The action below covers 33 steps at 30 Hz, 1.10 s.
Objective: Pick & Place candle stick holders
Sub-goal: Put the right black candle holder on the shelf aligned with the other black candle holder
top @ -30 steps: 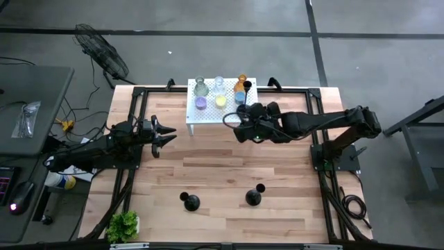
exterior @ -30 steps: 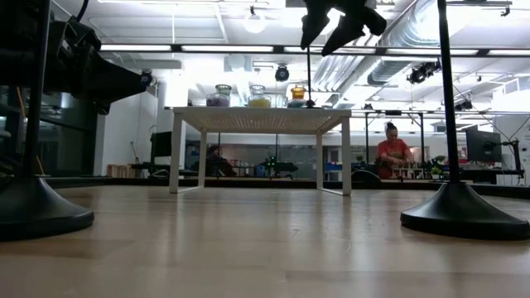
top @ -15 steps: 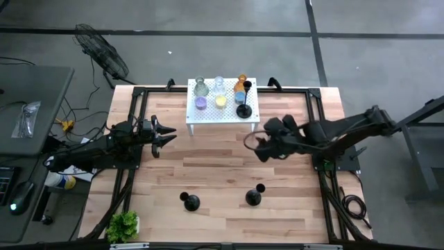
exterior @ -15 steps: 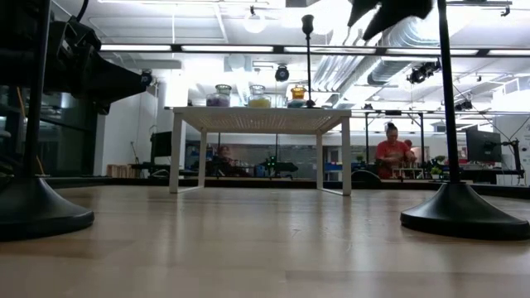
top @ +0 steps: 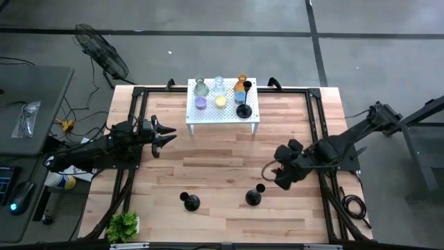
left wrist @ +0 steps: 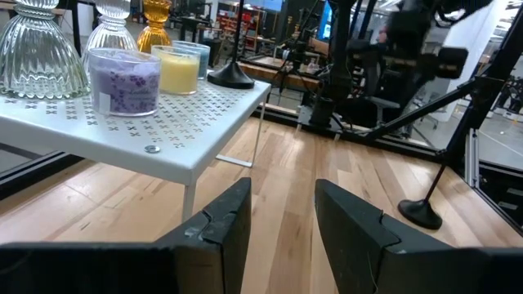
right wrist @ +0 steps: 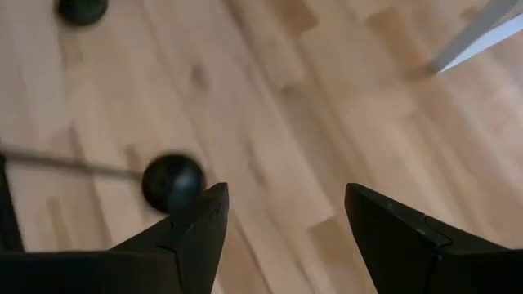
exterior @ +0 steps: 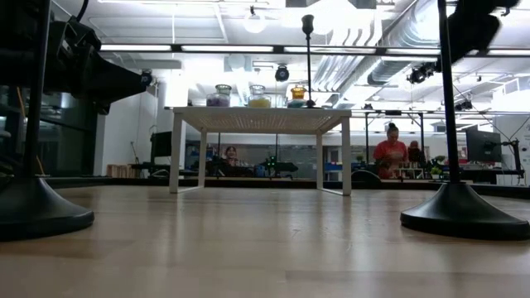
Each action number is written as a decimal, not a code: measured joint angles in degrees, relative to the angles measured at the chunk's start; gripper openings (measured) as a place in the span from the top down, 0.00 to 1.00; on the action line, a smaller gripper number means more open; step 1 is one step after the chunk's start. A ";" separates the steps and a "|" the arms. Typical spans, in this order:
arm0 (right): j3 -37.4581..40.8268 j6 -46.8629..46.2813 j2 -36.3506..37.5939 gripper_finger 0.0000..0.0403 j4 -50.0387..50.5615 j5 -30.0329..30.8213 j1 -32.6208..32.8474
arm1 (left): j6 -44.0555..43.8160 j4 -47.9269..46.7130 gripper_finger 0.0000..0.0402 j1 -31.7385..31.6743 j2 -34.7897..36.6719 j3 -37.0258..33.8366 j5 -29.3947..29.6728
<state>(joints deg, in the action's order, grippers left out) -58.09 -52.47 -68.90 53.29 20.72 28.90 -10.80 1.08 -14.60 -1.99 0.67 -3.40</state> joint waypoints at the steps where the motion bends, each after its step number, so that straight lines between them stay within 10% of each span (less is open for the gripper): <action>1: 0.98 0.02 0.19 0.41 -0.78 -0.84 0.98 | 0.00 0.00 0.67 0.01 0.00 0.00 0.00; 22: 20.68 9.77 -4.69 0.41 -45.20 -1.73 11.81 | 0.00 -0.02 0.67 0.00 0.00 0.00 0.00; 33: 20.71 17.50 -13.72 0.42 -64.77 12.04 11.83 | 0.02 0.00 0.67 -0.01 -0.01 0.00 0.00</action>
<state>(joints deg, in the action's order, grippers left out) -37.39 -34.97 -82.62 -11.48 32.76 40.73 -10.79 1.07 -14.61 -2.00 0.67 -3.40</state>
